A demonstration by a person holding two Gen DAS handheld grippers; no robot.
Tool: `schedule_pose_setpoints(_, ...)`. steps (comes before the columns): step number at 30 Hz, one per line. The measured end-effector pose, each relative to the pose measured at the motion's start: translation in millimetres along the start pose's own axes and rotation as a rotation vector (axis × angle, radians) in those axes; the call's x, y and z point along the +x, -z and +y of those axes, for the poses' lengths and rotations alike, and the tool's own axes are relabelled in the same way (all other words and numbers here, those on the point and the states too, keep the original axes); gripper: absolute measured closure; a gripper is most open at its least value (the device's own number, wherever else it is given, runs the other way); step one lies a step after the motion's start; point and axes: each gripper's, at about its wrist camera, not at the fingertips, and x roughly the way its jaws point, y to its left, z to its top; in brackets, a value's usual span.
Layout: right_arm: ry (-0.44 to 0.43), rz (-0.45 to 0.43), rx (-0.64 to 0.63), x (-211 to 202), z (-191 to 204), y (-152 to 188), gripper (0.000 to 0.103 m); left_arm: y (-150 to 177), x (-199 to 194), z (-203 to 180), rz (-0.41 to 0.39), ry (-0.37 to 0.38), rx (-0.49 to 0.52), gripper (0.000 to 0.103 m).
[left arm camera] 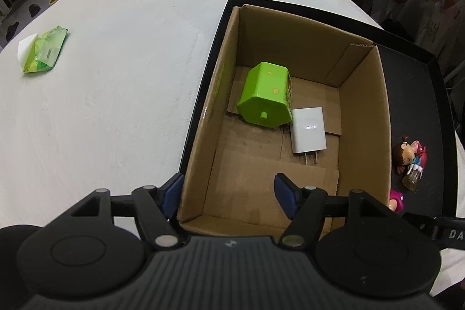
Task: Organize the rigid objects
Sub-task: 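Lower the right gripper onto the lavender cube toy and close, then lift the lavender cube with the right gripper and release it in the box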
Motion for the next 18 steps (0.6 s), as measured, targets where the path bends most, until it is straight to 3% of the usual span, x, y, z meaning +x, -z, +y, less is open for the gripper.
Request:
schedule_pose_setpoints(6, 0.011, 0.042, -0.03, 22.2, 2.1, 5.5, 0.023, -0.7, 2.4, -9.3, 0.007, -0.039, 0.028, 0.033)
schedule_pose_setpoints(8, 0.024, 0.055, -0.039, 29.9, 0.5, 8.7, 0.04, -1.1, 3.3, -10.8, 0.009, -0.048, 0.033, 0.032)
schedule_pose_setpoints(9, 0.007, 0.068, -0.032, 32.8, -1.5, 9.4, 0.056, -1.1, 3.5, -11.5, 0.009, -0.053, 0.036, 0.032)
schedule_pose_setpoints(18, 0.0, 0.021, -0.025, 29.4, -10.3, 9.2, 0.059, -1.4, 4.7, -16.0, 0.011, -0.086, 0.044, 0.031)
